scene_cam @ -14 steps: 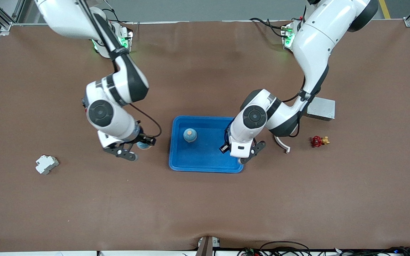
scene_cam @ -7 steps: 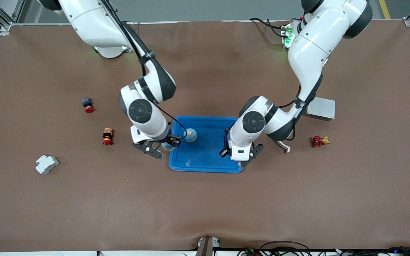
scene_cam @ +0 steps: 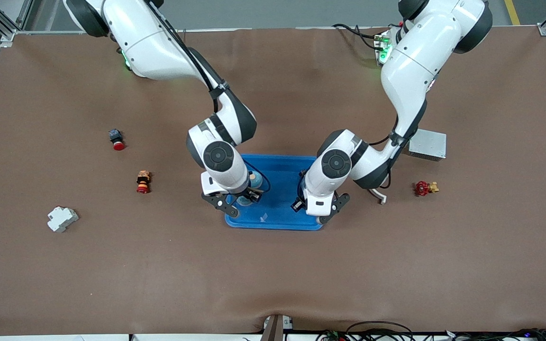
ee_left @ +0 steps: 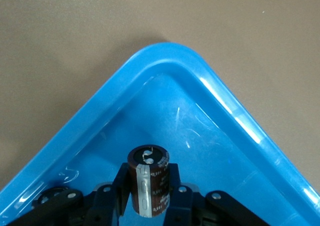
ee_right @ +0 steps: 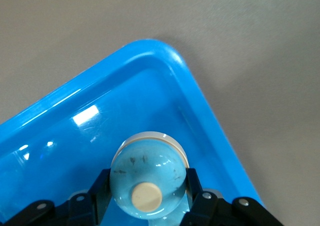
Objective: Place electrolytic capacitor and blue bell in tray
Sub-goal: 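Carry the blue button and the capacitor into the blue tray, then open both grippers to release the button and the capacitor in the tray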
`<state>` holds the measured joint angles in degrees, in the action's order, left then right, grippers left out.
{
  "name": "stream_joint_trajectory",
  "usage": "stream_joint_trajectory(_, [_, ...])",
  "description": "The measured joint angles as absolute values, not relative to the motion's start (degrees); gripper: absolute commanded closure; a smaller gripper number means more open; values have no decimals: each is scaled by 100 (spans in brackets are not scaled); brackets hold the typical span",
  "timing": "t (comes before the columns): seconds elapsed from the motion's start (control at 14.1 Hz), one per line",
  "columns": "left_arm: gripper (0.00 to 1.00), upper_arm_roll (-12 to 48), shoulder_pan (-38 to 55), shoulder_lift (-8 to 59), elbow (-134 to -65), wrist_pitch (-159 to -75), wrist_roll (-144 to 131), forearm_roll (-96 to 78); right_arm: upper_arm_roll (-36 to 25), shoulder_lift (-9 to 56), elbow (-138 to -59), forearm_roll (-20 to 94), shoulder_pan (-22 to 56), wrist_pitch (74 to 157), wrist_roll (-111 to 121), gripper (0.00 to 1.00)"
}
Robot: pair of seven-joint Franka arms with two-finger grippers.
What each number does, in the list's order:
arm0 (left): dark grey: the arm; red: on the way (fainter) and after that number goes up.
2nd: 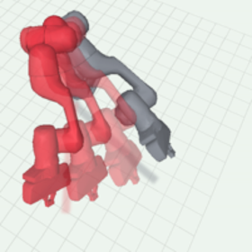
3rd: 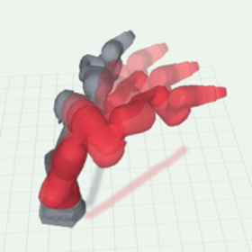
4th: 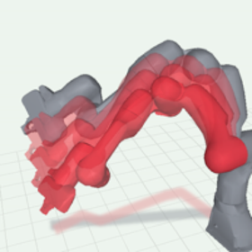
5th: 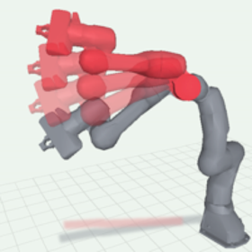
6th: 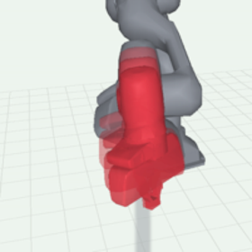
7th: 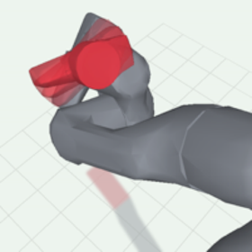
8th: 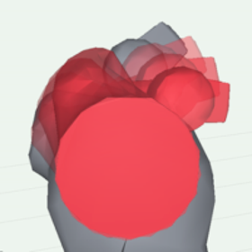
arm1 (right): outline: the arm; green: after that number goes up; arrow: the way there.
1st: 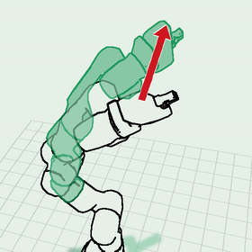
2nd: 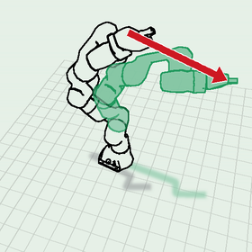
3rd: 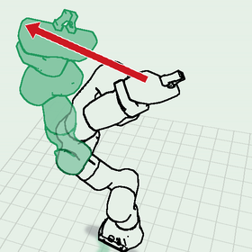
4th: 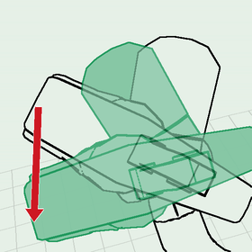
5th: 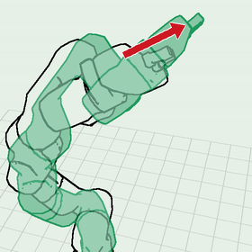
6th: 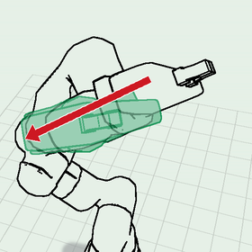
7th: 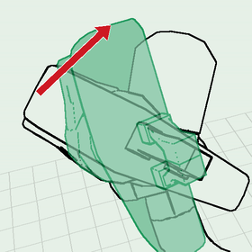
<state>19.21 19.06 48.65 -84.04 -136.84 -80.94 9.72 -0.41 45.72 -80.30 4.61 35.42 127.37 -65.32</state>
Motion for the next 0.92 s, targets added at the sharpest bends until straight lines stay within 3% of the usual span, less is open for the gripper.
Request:
stream_joint_trajectory(0.07, [88,1918,1906,4870,-8403,-13684,-8094,972,-45,4671,-7934,461,3568,12736,-6597,100])
stream_joint_trajectory(0.14, [70,1917,1907,4876,-8402,-13684,-8094,972,-50,4765,-7850,459,3590,12737,-6655,100])
stream_joint_trajectory(0.28, [6,1914,1907,4890,-8393,-13684,-8094,972,-57,4909,-7734,456,3623,12789,-6729,100])
stream_joint_trajectory(0.36, [0,1914,1907,4891,-8387,-13684,-8094,972,-59,4961,-7704,455,3640,12862,-6779,100])
stream_joint_trajectory(0.92, [0,1915,1914,4756,-8180,-13588,-8102,972,-100,5116,-7654,421,3725,13028,-6898,100])
